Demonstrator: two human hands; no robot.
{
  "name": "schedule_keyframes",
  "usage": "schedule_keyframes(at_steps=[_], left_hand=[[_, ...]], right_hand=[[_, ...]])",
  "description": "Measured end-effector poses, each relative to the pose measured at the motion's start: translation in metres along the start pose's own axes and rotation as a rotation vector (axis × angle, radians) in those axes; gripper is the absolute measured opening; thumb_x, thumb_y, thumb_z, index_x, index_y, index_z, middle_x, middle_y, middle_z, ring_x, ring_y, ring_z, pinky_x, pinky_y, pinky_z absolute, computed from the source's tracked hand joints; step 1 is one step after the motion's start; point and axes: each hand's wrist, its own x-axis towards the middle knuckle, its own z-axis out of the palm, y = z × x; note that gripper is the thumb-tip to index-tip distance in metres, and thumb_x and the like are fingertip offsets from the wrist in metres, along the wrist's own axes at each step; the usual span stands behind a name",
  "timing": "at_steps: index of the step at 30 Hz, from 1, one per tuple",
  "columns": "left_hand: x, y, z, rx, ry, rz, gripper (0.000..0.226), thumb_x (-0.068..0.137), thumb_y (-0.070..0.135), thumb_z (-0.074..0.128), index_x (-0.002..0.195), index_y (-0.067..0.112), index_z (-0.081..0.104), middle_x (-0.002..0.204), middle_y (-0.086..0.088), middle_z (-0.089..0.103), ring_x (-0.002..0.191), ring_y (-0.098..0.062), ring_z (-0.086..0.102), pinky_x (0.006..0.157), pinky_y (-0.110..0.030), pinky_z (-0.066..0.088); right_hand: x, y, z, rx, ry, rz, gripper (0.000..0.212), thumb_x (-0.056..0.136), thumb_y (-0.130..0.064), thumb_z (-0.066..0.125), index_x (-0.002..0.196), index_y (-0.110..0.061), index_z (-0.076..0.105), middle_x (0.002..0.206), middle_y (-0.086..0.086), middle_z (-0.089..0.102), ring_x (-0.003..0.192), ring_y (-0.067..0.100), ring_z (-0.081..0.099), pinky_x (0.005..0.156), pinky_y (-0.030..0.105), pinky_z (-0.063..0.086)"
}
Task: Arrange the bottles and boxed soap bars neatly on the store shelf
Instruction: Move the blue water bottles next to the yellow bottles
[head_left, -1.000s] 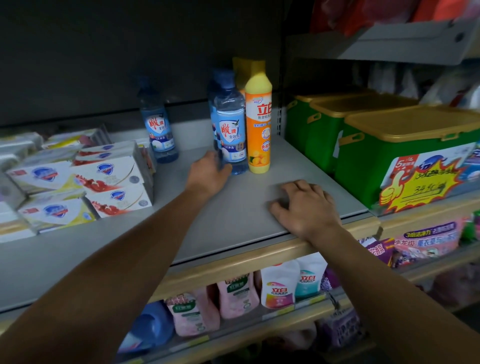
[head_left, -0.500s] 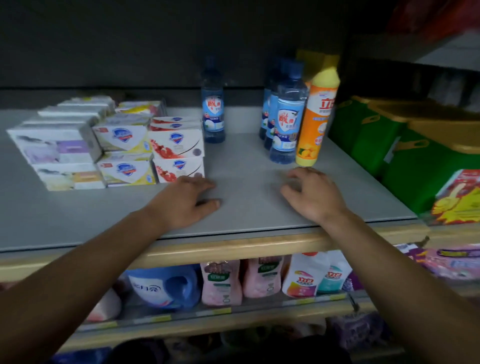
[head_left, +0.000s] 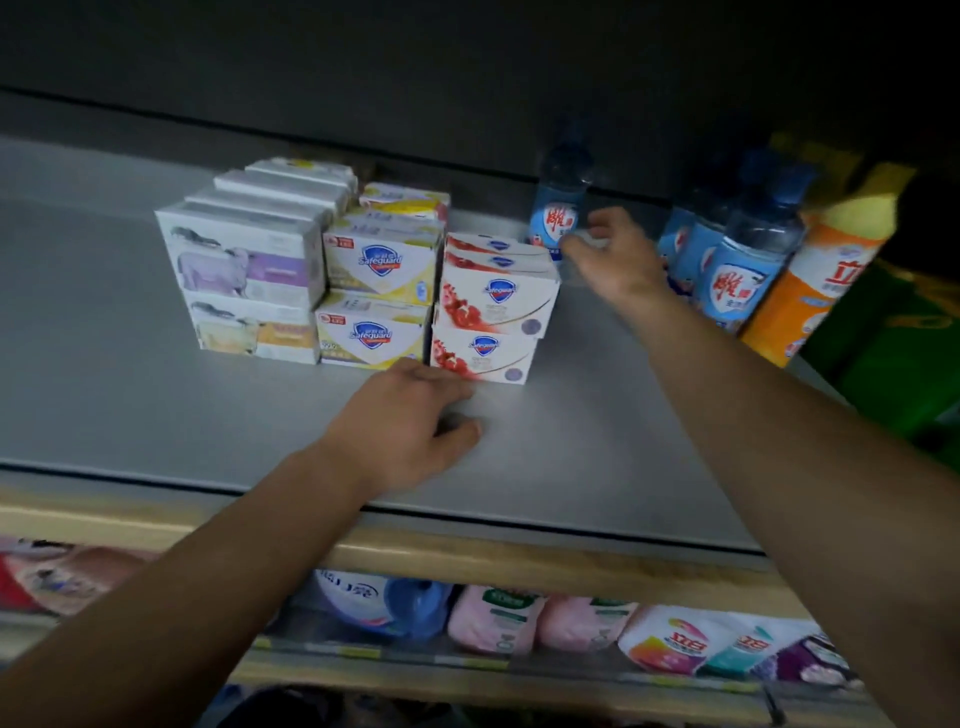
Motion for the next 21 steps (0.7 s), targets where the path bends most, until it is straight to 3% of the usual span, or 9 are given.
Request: schedule_keyframes(at_steps=[3, 6, 8, 11, 16, 21], left_hand=[[0.003, -0.003, 0.003, 0.014, 0.032, -0.002, 0.058, 0.080, 0.057, 0.039, 0.098, 0.012, 0.071, 0.108, -0.005, 0.071, 0.104, -0.027, 0.060, 0.091, -0.035, 0.047], [0.007, -0.006, 0.005, 0.002, 0.035, -0.008, 0.050, 0.081, 0.053, 0.046, 0.104, 0.016, 0.072, 0.111, -0.002, 0.070, 0.106, -0.026, 0.059, 0.093, -0.034, 0.045], [0.008, -0.007, 0.006, -0.016, 0.048, -0.013, 0.045, 0.080, 0.049, 0.051, 0.106, 0.018, 0.072, 0.111, -0.001, 0.071, 0.107, -0.025, 0.059, 0.094, -0.034, 0.045], [0.010, -0.010, 0.008, -0.009, 0.057, 0.000, 0.042, 0.081, 0.048, 0.050, 0.102, 0.019, 0.071, 0.109, 0.002, 0.071, 0.105, -0.024, 0.059, 0.093, -0.034, 0.044], [0.013, -0.013, 0.012, 0.013, 0.055, 0.019, 0.042, 0.084, 0.049, 0.043, 0.100, 0.019, 0.069, 0.108, 0.006, 0.070, 0.104, -0.020, 0.058, 0.094, -0.034, 0.042], [0.012, -0.014, 0.013, -0.020, 0.080, 0.000, 0.044, 0.081, 0.047, 0.046, 0.108, 0.022, 0.071, 0.112, 0.005, 0.070, 0.107, -0.021, 0.058, 0.095, -0.034, 0.043]], right_hand=[[0.031, -0.014, 0.010, 0.018, 0.041, 0.029, 0.047, 0.088, -0.040, 0.064, 0.124, -0.012, 0.058, 0.126, 0.006, 0.063, 0.112, 0.022, 0.059, 0.084, 0.022, 0.040], [0.058, -0.018, 0.020, 0.054, 0.059, 0.081, 0.043, 0.088, -0.041, 0.063, 0.118, -0.010, 0.064, 0.119, 0.008, 0.065, 0.094, 0.017, 0.057, 0.075, 0.021, 0.039], [0.073, -0.020, 0.026, 0.070, 0.038, 0.161, 0.053, 0.088, -0.044, 0.063, 0.127, -0.007, 0.060, 0.127, 0.009, 0.062, 0.104, 0.019, 0.059, 0.081, 0.022, 0.043], [0.093, -0.024, 0.032, -0.014, 0.040, 0.135, 0.081, 0.088, -0.051, 0.064, 0.151, -0.011, 0.032, 0.149, 0.011, 0.045, 0.132, 0.026, 0.047, 0.104, 0.029, 0.042], [0.106, -0.019, 0.036, -0.104, 0.087, 0.106, 0.093, 0.090, -0.051, 0.063, 0.157, -0.015, 0.011, 0.154, 0.012, 0.038, 0.138, 0.030, 0.041, 0.109, 0.033, 0.038], [0.083, -0.013, 0.025, -0.019, 0.164, 0.043, 0.071, 0.085, -0.041, 0.072, 0.143, -0.018, 0.039, 0.133, 0.011, 0.059, 0.119, 0.029, 0.058, 0.094, 0.034, 0.049]])
